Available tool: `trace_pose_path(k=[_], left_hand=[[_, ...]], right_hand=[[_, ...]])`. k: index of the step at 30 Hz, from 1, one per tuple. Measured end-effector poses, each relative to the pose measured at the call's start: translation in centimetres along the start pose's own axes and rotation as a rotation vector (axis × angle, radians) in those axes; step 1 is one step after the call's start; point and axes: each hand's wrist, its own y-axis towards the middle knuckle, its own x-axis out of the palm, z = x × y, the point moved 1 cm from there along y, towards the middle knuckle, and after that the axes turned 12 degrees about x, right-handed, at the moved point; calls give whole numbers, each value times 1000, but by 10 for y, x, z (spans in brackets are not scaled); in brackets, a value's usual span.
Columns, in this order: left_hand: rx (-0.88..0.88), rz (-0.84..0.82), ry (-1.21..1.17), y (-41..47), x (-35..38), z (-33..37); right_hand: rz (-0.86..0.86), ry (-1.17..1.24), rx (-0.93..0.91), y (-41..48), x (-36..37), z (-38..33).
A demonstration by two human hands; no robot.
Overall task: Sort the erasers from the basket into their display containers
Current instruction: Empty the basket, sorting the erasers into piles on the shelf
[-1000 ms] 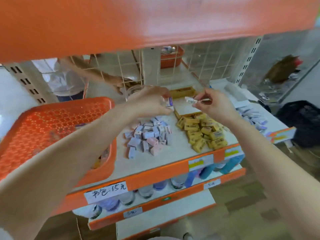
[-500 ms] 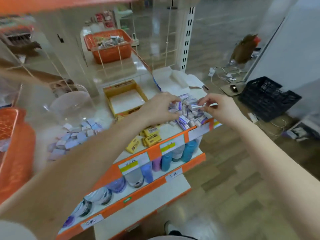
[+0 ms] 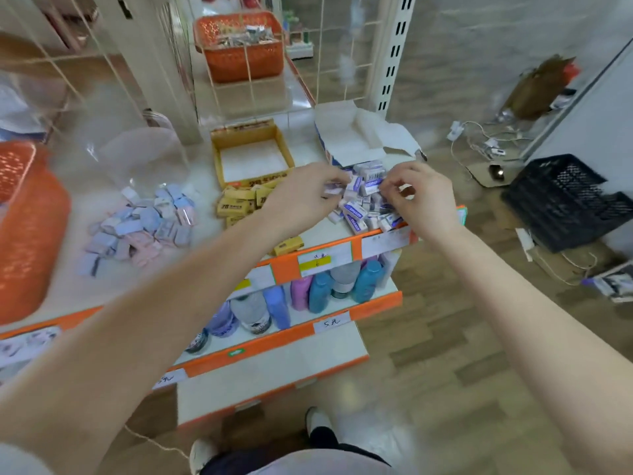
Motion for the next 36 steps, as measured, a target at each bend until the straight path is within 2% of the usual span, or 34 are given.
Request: trace_pose_path(k=[11, 19, 25, 32, 36], left_hand=[[-84, 150, 2, -49, -56, -15], [-69, 198, 59, -82, -99, -48], [-104, 283, 127, -125, -161, -84], [-351, 449, 181, -199, -220, -152], [-466, 424, 170, -240, -236, -178]], right_hand=[[-38, 70, 64, 19, -9, -53], [-141, 136, 3, 20, 22, -121], [-256, 150, -69, 22, 77, -192], [-406, 148, -241, 14, 148, -283], [-499, 185, -282, 14, 182, -323]])
